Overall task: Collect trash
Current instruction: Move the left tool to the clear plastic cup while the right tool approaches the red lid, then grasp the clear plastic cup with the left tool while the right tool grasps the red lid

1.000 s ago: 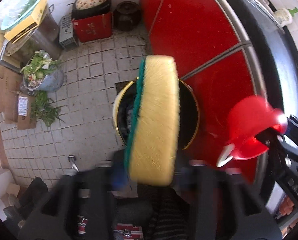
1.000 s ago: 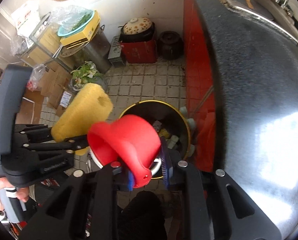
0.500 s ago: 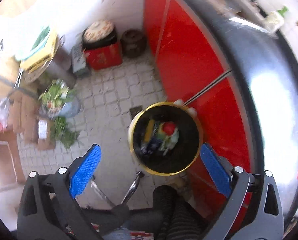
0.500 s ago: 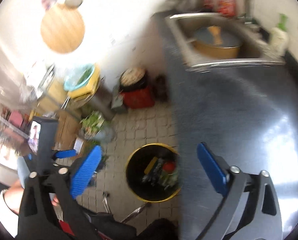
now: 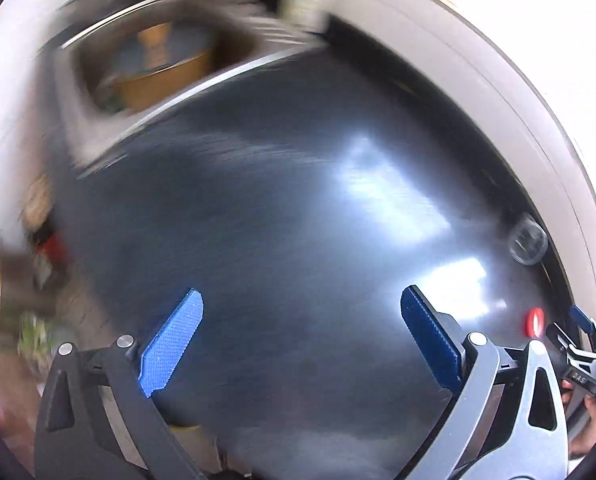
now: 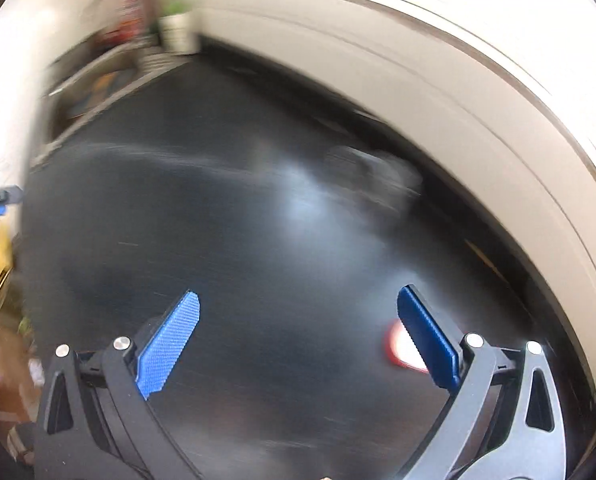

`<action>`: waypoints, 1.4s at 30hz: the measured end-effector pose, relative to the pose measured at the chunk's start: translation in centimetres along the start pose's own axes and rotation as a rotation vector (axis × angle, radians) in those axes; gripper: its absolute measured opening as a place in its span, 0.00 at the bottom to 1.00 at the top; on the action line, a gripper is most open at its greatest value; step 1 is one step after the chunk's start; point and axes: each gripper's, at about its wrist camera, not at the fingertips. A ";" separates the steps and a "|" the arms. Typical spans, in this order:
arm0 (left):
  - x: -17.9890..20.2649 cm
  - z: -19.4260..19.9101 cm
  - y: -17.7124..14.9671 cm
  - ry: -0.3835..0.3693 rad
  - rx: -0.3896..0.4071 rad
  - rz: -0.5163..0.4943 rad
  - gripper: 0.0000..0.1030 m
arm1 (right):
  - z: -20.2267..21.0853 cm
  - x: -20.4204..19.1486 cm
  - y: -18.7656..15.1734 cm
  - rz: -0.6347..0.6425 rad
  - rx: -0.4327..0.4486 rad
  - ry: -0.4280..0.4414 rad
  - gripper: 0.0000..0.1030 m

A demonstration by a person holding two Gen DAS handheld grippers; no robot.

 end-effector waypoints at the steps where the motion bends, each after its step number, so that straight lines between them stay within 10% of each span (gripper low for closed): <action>1: 2.8 -0.7 0.8 -0.006 -0.002 -0.054 0.94 | 0.0 2.2 -0.6 -0.041 -0.005 -0.023 0.93; 9: 16.3 -5.5 2.9 -0.042 -0.057 -0.304 0.94 | -1.5 12.3 -4.1 -0.256 -0.059 -0.109 0.93; 18: 26.9 -11.5 4.2 -0.003 -0.057 -0.535 0.93 | -6.8 11.8 -2.3 -0.227 -0.133 -0.071 0.93; 42: 34.6 -16.5 6.1 -0.018 -0.015 -0.636 0.95 | -7.7 11.6 -7.7 -0.273 0.025 -0.031 0.95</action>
Point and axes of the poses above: each gripper's, at about its wrist camera, not at the fingertips, and z roughly against the way its jaws point, x to its right, y to its top, and after that the axes turned 4 degrees about y, right-handed
